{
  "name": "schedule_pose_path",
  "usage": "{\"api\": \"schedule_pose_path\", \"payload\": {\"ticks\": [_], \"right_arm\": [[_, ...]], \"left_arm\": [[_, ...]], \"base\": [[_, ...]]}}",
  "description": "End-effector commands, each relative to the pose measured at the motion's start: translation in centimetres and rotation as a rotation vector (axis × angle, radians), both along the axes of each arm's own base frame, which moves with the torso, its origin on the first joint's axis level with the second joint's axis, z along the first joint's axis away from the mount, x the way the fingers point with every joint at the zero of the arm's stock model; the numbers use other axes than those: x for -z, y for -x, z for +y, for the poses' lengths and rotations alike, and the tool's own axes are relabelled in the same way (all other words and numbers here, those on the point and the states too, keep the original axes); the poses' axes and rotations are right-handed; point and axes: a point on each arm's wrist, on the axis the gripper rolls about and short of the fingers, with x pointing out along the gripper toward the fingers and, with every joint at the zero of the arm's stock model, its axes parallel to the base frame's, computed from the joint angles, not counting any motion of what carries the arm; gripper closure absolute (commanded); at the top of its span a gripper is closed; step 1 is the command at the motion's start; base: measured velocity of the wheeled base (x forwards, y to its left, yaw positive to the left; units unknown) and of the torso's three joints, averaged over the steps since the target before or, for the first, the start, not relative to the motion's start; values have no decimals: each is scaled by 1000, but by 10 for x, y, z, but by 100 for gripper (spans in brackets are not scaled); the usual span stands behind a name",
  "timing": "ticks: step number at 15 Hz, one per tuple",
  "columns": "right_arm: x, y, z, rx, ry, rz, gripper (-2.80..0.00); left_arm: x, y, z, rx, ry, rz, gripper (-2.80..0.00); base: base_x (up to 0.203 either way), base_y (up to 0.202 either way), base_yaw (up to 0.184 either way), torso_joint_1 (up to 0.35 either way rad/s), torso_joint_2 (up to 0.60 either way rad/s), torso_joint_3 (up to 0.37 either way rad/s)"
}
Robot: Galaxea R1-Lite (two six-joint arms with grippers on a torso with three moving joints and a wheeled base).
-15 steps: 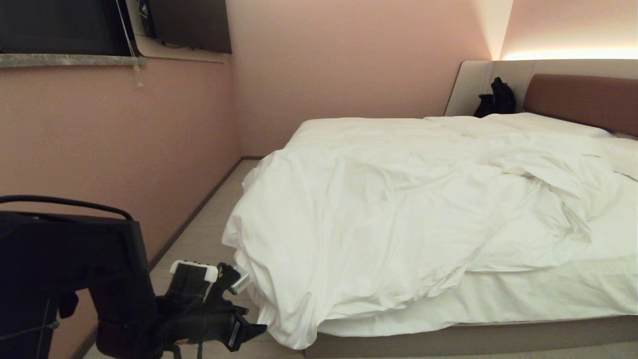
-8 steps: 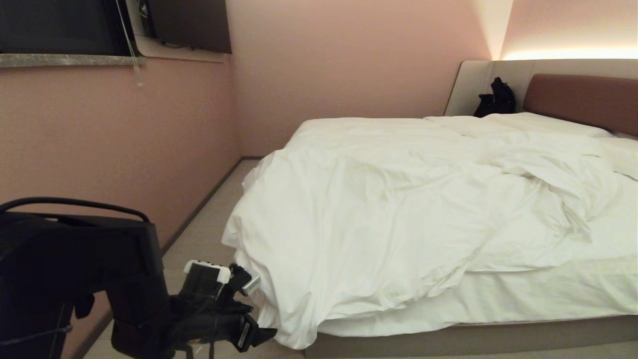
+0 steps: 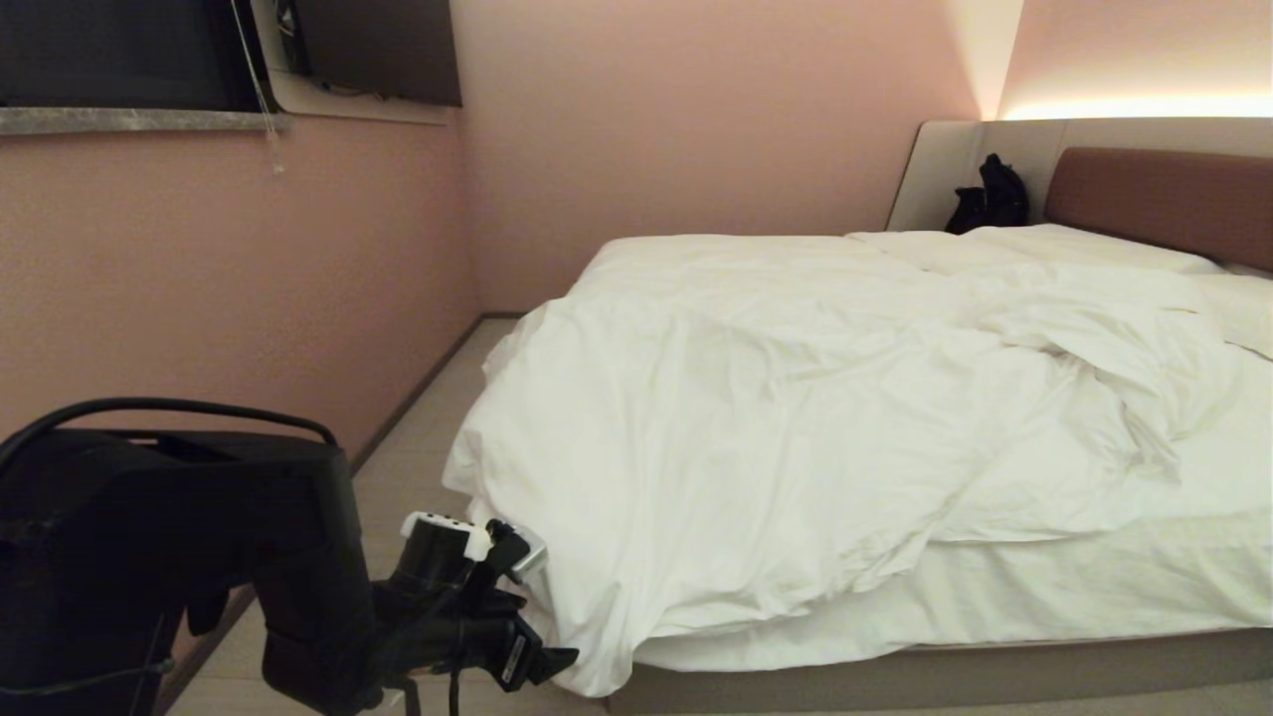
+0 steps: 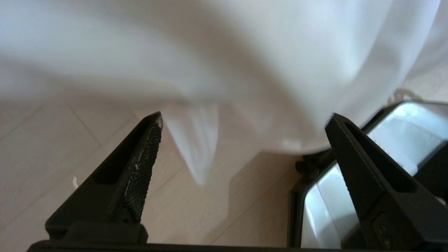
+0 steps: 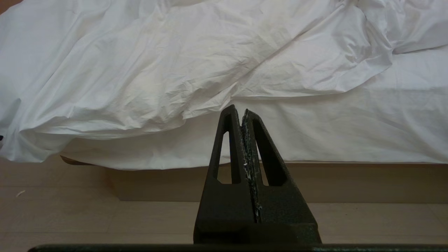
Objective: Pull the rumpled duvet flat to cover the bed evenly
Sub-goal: Flatten the corners of the folded blanket
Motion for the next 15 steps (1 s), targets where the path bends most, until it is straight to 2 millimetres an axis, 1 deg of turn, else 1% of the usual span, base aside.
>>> {"api": "schedule_pose_path", "payload": {"ticks": [1, 15], "right_arm": [[0, 0, 0, 0, 0, 2, 0], [0, 0, 0, -1, 0, 0, 0]], "left_arm": [[2, -2, -4, 10, 2, -7, -280], [1, -5, -13, 19, 0, -32, -280]], "base": [[0, 0, 0, 0, 0, 0], [0, 0, 0, 0, 0, 0]]}}
